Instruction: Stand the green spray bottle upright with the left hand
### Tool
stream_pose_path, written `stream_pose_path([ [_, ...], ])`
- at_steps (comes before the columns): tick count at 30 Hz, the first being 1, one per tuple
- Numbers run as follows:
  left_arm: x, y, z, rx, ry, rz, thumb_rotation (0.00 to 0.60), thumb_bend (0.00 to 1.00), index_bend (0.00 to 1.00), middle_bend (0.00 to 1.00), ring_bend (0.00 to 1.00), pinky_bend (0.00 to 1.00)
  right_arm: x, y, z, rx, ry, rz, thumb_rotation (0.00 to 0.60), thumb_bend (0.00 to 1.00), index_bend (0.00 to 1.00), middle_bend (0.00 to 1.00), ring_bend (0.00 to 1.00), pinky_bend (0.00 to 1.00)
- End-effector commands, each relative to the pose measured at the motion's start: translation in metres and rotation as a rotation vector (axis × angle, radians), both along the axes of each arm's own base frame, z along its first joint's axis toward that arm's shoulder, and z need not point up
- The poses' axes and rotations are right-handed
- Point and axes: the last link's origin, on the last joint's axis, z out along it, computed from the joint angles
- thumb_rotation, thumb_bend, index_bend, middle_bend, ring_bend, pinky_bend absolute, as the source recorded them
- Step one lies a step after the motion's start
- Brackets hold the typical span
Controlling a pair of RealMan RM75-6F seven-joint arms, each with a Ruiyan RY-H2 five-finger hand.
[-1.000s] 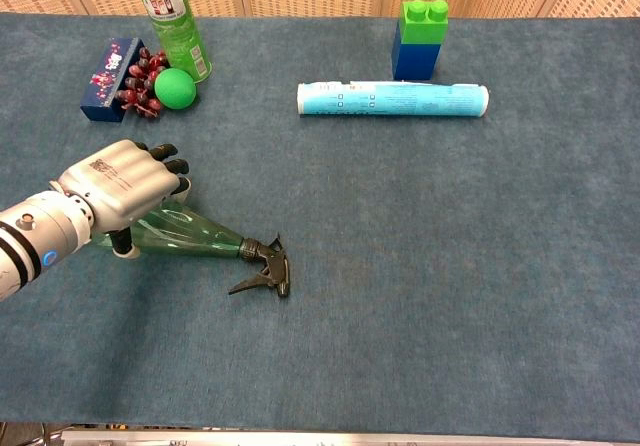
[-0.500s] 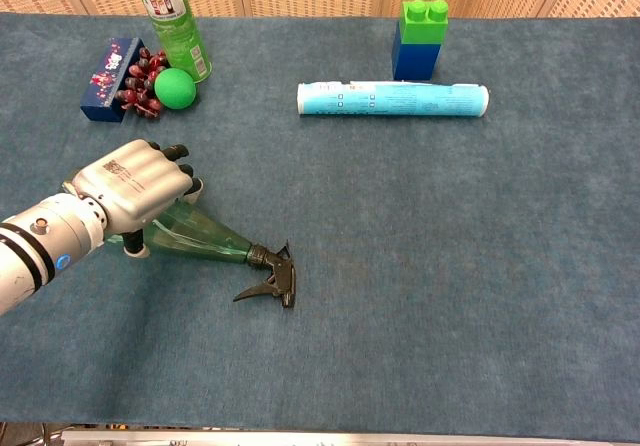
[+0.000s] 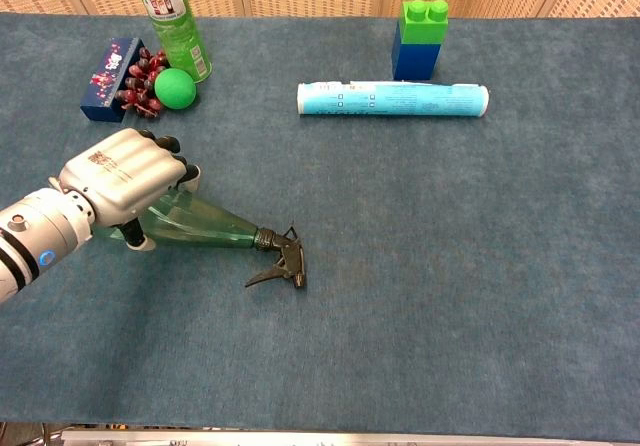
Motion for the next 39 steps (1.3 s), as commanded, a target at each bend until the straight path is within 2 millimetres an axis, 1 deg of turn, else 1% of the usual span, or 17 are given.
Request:
stream_pose_path([
  [1,0.001,0.000,0.010,-0.004,-0.073,0.058,0.600,0.07,0.55,0.45,0.16,0.23,0.000,0.000,0.000,0.000,0.000,0.000,0.600,0.10,0.48,0.34,0.26,0.36],
  [6,0.001,0.006,0.027,0.008,-0.202,0.142,0.600,0.07,0.55,0.46,0.16,0.23,0.000,-0.001,0.000,0.002,0.000,0.000,0.600,0.10,0.48,0.34,0.25,0.36],
  [15,-0.006,0.017,0.050,0.001,-0.536,0.335,0.600,0.07,0.55,0.47,0.16,0.23,-0.001,-0.003,-0.001,0.007,0.001,-0.007,0.600,0.10,0.48,0.34,0.25,0.36],
  [21,-0.015,0.025,0.056,-0.076,-0.779,0.429,0.600,0.07,0.56,0.48,0.16,0.23,-0.001,-0.003,-0.001,0.010,0.002,-0.009,0.600,0.10,0.48,0.34,0.25,0.36],
  [28,-0.033,0.030,0.061,-0.111,-1.027,0.459,0.600,0.07,0.56,0.48,0.16,0.21,-0.001,-0.004,-0.001,0.010,0.000,-0.012,0.600,0.10,0.48,0.34,0.25,0.36],
  [34,-0.051,0.031,0.062,-0.123,-1.163,0.440,0.600,0.07,0.56,0.49,0.16,0.21,-0.001,-0.005,-0.001,0.013,0.001,-0.014,0.600,0.10,0.48,0.34,0.25,0.36],
  [39,-0.061,0.028,0.061,-0.136,-1.271,0.427,0.600,0.07,0.57,0.49,0.16,0.21,-0.001,-0.006,-0.003,0.018,0.005,-0.016,0.600,0.10,0.48,0.34,0.25,0.36],
])
